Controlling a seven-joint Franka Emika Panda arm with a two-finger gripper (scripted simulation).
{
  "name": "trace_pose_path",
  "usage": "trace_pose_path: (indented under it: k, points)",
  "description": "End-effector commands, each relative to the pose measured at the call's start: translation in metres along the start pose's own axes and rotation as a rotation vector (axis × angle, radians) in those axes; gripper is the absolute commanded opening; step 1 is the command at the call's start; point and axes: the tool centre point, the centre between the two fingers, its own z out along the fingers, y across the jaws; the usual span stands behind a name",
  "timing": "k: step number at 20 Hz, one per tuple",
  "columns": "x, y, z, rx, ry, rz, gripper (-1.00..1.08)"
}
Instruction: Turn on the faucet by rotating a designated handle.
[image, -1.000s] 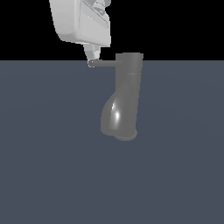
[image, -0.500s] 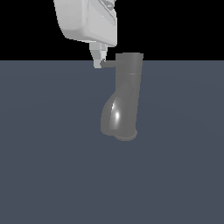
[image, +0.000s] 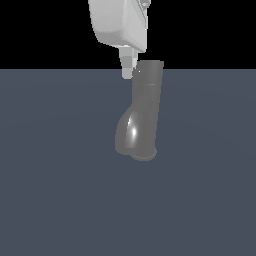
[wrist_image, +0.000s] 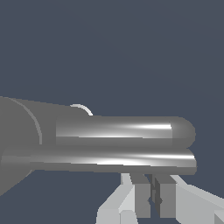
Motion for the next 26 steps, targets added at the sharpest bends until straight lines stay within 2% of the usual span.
trace_pose_path:
  k: [1, 11, 12, 13, 26]
  points:
    - [0.021, -0.002, 0.000, 0.000, 0.000, 0.014, -1.00]
    - [0.079, -0.004, 0.000, -0.002, 0.000, 0.017, -1.00]
    - [0.079, -0.004, 0.000, -0.002, 0.000, 0.017, -1.00]
    - [0.062, -0.003, 0.000, 0.000, 0.001, -0.008, -1.00]
    - [0.098, -0.037, 0.000, 0.000, 0.001, 0.002, -1.00]
